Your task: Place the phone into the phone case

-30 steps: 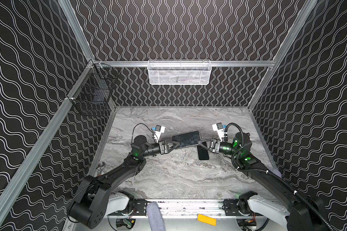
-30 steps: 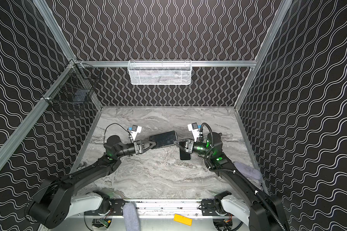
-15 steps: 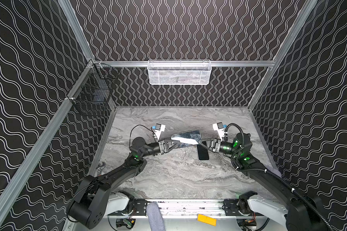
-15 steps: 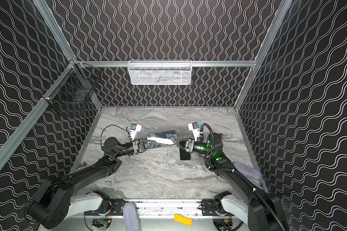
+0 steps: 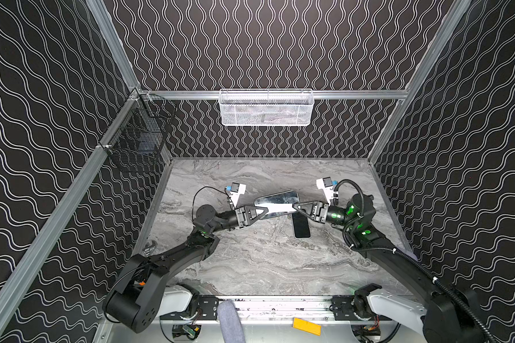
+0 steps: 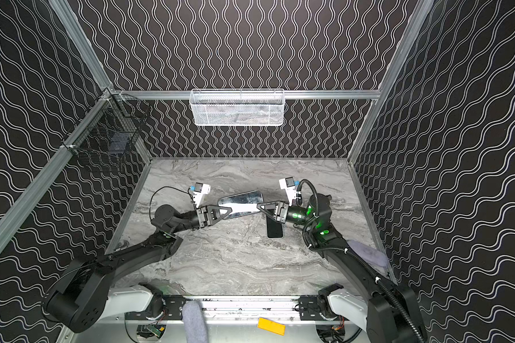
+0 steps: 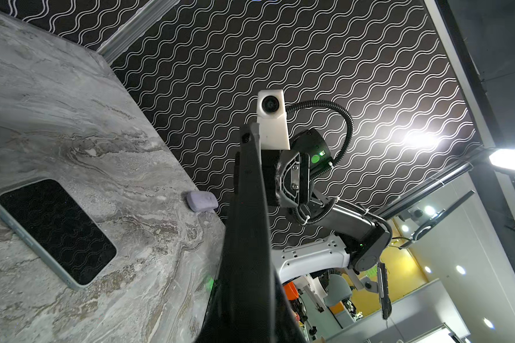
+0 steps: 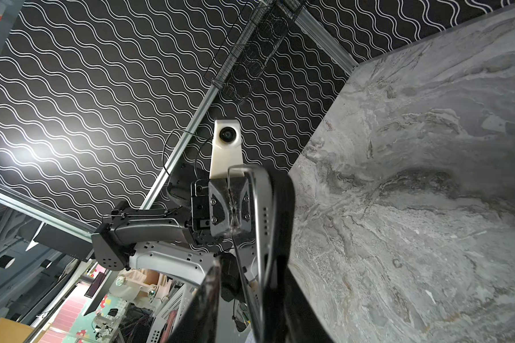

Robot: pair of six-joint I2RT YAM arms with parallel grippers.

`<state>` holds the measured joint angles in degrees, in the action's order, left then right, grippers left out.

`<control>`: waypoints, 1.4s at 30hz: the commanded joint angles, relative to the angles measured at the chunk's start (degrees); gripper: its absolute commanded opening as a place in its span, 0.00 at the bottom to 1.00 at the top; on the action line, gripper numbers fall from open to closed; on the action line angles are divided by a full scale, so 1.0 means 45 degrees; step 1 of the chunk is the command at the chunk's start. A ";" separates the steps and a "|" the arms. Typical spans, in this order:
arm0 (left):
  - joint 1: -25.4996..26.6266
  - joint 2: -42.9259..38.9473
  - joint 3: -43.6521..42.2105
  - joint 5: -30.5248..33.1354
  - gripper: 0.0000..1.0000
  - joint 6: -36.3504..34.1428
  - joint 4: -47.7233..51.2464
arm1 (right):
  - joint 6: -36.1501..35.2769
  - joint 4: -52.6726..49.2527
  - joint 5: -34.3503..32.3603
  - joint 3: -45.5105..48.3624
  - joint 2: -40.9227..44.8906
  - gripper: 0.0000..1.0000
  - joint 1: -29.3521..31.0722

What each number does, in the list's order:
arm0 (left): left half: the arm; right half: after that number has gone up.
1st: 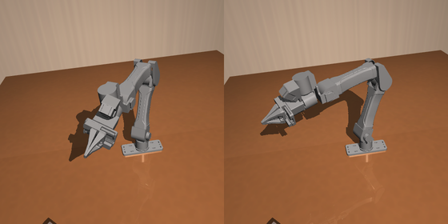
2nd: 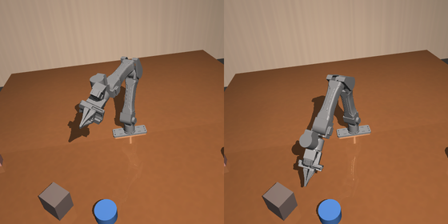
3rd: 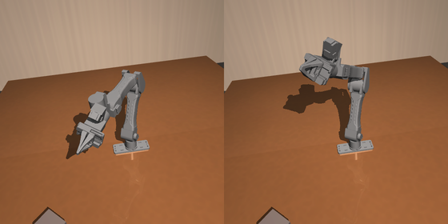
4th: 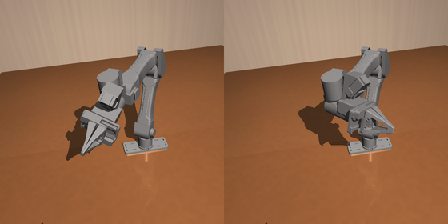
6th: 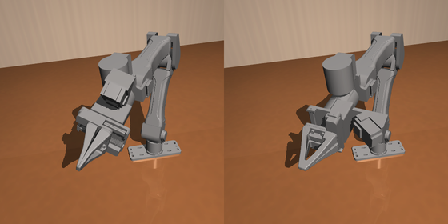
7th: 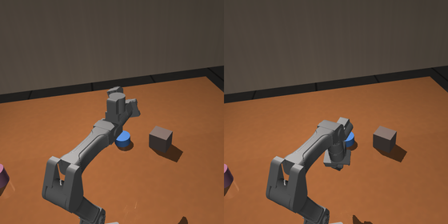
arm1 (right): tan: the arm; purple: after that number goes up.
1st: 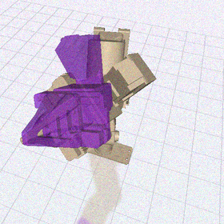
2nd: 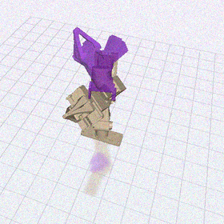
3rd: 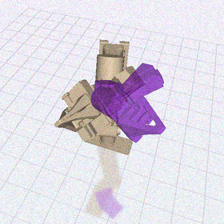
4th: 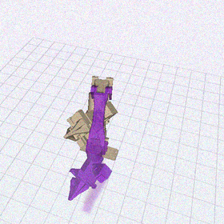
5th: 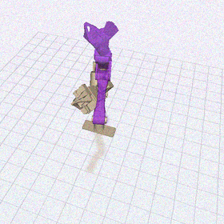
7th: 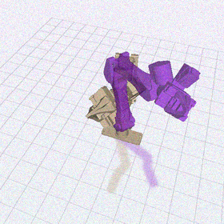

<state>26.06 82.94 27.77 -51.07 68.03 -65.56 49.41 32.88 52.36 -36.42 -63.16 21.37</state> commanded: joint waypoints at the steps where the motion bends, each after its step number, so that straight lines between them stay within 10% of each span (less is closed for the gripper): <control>1: 0.0011 0.0125 -0.0056 -0.0426 0.00 0.0458 -0.0309 | -0.0508 0.1155 0.0349 -0.0523 -0.0066 0.35 -0.0031; 9: 0.0067 -0.0311 0.0037 -0.0757 0.00 -0.0052 0.0714 | -0.0860 0.0797 0.0505 -0.1254 -0.0500 0.38 -0.0266; 22: 0.0078 -0.0258 0.0169 -0.0557 0.00 -0.0076 0.0890 | -0.0926 0.0633 0.0629 -0.1427 -0.0742 0.00 -0.0275; 30: 0.0090 -0.0416 0.0351 -0.0516 0.00 -0.0246 0.1300 | -0.2169 -0.0960 0.0107 -0.1554 -0.0419 0.00 -0.0269; 34: 0.0096 -0.0665 0.0426 -0.0497 0.00 -0.0370 0.1624 | -0.2112 -0.1025 0.0628 -0.1482 -0.0327 0.36 -0.0273; 42: 0.0043 -0.1025 0.1062 -0.1046 0.00 -0.0898 0.2853 | -0.2672 -0.1939 0.1793 -0.0807 0.0176 0.51 -0.0275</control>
<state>26.44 78.72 30.87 -55.09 66.39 -54.02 39.48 26.33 56.95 -40.40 -63.11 20.14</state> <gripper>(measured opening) 0.124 0.497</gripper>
